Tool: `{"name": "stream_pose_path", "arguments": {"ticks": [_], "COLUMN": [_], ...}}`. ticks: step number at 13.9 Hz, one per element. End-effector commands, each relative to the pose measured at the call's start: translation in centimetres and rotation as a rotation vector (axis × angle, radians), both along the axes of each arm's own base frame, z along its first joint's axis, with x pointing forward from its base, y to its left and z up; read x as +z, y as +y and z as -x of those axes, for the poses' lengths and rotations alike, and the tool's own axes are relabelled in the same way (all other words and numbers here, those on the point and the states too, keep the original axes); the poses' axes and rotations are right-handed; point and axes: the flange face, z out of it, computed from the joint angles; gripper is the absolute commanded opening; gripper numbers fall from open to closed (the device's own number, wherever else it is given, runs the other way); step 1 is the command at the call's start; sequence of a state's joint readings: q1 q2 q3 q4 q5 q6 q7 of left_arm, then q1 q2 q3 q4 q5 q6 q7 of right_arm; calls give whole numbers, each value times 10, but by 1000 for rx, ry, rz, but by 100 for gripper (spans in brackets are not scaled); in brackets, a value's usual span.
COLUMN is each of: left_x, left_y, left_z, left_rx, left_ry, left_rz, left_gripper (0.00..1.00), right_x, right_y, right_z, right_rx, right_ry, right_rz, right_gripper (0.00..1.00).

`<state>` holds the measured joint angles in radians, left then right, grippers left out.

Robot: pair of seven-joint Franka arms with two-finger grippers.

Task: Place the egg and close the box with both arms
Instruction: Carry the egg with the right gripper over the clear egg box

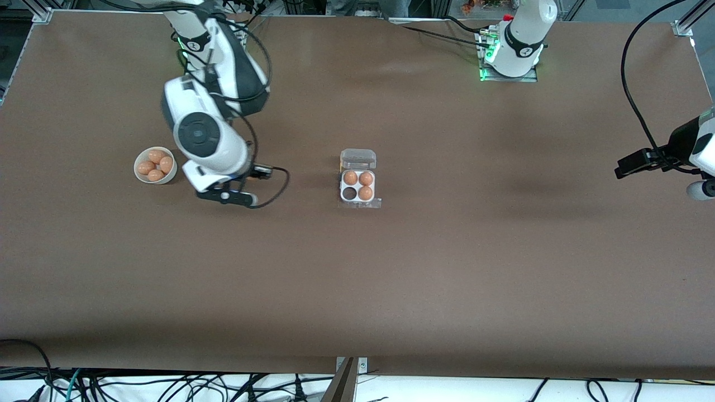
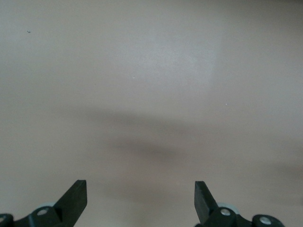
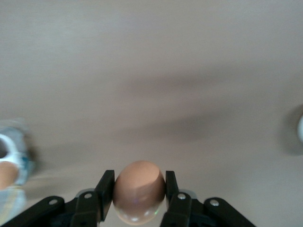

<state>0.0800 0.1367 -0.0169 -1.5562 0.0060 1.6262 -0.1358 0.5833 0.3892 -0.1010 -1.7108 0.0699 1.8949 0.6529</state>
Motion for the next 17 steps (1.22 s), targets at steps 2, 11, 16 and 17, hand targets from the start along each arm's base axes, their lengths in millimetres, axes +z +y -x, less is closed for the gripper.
{"name": "stream_pose_path", "arguments": {"ticks": [2,11,16,17], "left_x": [6,5,4,4], "left_y": [-1,-7,-8,-8], "left_z": [-3,-3,-3,-3], "left_rx": [-21,-24,-26,-26], "left_ry": [0,4,5,5], "left_rz": [-32,-30,-30,-30], "left_gripper": [100,100,100,100], "right_x": [-23,-76,-91,-91], "right_y": [86,186,200,200], "right_z": [-5,13,26,26], "right_rx": [-123,-199,-191,-187], "right_ry": [-13,-174,-134,-135], "right_rz": [-1,-123,-143,-145], "right_gripper": [17,17,17,17]}}
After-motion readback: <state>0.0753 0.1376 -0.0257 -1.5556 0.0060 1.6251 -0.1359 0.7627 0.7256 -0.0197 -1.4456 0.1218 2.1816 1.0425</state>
